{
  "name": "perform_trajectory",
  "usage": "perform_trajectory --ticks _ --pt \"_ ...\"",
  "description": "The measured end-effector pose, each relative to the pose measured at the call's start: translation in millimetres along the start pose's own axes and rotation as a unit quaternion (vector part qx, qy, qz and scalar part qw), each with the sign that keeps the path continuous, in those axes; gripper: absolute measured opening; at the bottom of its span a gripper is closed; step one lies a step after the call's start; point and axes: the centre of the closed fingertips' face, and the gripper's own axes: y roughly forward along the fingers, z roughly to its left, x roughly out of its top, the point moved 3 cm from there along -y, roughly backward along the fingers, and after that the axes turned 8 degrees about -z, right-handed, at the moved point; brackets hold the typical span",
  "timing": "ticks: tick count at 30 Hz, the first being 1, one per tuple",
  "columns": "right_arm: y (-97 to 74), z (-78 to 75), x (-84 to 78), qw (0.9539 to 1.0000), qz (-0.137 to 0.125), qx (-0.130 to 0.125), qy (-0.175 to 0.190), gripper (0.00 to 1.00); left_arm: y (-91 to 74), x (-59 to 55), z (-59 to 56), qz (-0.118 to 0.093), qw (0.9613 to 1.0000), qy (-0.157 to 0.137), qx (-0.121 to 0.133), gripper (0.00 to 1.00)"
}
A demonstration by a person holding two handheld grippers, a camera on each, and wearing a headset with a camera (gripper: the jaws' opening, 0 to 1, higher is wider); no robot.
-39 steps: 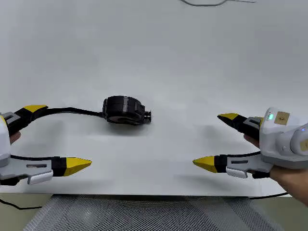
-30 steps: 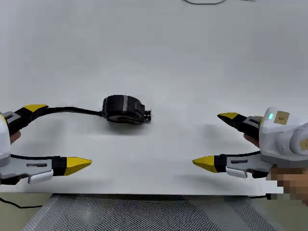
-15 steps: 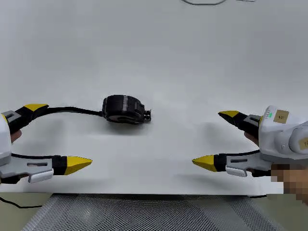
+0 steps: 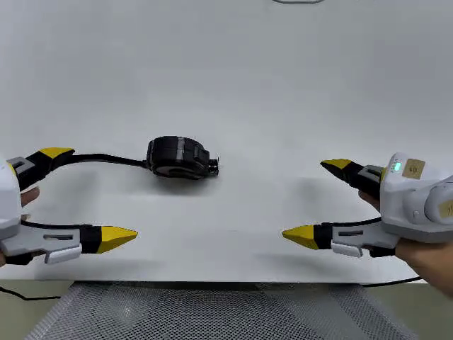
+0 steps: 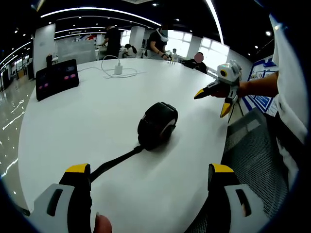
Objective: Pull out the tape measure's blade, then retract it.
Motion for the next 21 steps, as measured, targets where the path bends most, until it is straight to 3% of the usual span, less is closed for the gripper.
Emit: perform_trajectory --ticks 21 --pt "4.0 -5.1 -0.7 0.9999 0.002 0.007 -0.007 0.82 2.5 3.1 0.1 0.006 0.9998 0.011 -0.015 0.99"
